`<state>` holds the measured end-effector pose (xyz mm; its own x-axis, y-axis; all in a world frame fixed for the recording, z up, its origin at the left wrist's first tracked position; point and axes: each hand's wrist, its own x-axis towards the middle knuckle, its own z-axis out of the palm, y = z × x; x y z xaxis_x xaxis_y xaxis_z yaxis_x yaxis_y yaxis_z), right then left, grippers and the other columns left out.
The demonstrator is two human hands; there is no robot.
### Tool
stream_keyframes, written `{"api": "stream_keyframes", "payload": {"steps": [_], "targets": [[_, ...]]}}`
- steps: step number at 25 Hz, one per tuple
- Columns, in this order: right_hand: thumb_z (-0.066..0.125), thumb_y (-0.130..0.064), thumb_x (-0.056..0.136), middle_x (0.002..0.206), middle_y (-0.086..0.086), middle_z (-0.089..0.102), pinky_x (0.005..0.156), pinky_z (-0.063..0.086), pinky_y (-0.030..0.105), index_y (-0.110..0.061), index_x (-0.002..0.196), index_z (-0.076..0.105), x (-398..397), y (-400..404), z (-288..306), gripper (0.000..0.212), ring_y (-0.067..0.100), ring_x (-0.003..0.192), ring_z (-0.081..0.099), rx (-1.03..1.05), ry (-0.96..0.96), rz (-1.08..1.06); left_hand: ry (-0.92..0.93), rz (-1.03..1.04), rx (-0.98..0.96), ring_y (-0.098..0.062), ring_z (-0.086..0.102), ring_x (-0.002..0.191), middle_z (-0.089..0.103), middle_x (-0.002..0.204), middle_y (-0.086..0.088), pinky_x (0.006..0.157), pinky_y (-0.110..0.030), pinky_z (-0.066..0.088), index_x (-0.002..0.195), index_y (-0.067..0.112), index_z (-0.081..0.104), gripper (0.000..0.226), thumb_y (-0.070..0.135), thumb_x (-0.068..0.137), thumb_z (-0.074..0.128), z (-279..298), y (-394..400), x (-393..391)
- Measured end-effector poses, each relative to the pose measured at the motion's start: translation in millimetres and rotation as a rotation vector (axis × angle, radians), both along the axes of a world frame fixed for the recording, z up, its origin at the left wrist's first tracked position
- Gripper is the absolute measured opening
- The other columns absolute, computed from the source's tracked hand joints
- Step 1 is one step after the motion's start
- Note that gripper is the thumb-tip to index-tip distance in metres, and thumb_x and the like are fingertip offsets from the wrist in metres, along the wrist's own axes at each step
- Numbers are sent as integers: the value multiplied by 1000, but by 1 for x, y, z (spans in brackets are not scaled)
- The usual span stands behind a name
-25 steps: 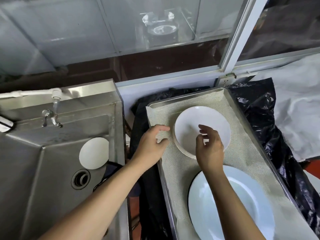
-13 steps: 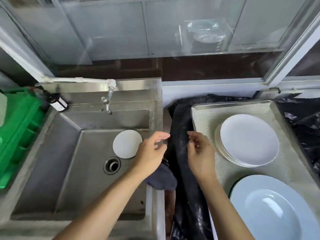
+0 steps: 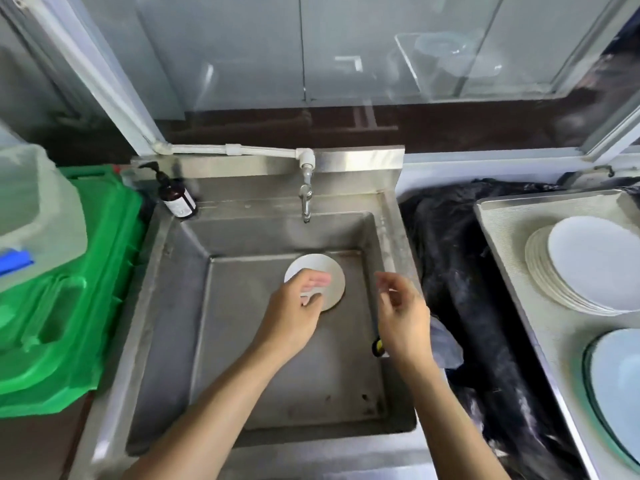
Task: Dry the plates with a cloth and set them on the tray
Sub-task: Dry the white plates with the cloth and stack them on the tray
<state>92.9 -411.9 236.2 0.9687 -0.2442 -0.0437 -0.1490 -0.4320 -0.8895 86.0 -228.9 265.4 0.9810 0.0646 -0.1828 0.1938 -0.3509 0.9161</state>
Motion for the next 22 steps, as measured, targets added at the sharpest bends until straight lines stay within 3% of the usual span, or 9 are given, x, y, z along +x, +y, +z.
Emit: {"api": "stream_keyframes", "payload": {"steps": [3,6,11,15,19,22], "targets": [[58,-4,95,103,-5,72,74,37,-2,-15,115,71,-8,36,-10,26,-8,84,60,-25,37,-21,1,-12,-19,0,62,109,71,110,14,91,-13,46,102,28,69,40,-6,90,51,-9,39,-2],[58,-3,96,104,-4,72,74,37,-3,-19,114,71,-6,57,-25,27,-24,85,56,-45,73,-22,29,10,-38,6,62,104,71,110,13,86,-6,43,105,25,69,40,-7,89,51,-27,63,3],[57,-10,98,104,-5,71,79,44,16,-25,113,71,19,71,-85,25,-6,87,61,-42,162,-21,79,52,-22,4,63,105,71,111,13,88,-9,45,110,21,68,35,-4,92,52,-90,80,25],[57,-12,99,104,-7,71,73,41,5,-25,113,71,47,72,-171,24,-5,90,62,-34,213,-46,102,109,12,7,62,102,69,111,14,85,-6,44,113,21,67,36,-4,92,52,-172,86,50],[55,-16,100,101,-14,68,85,50,29,-29,115,68,73,79,-247,23,8,97,64,0,291,-76,151,155,36,2,61,107,66,116,16,83,-5,42,115,24,65,38,-2,92,49,-252,89,76],[54,-11,99,98,-16,66,90,53,38,-27,122,66,100,84,-300,30,14,99,64,10,297,-118,212,184,37,-6,59,114,62,122,15,81,-7,40,122,26,63,40,2,93,49,-308,93,95]]}}
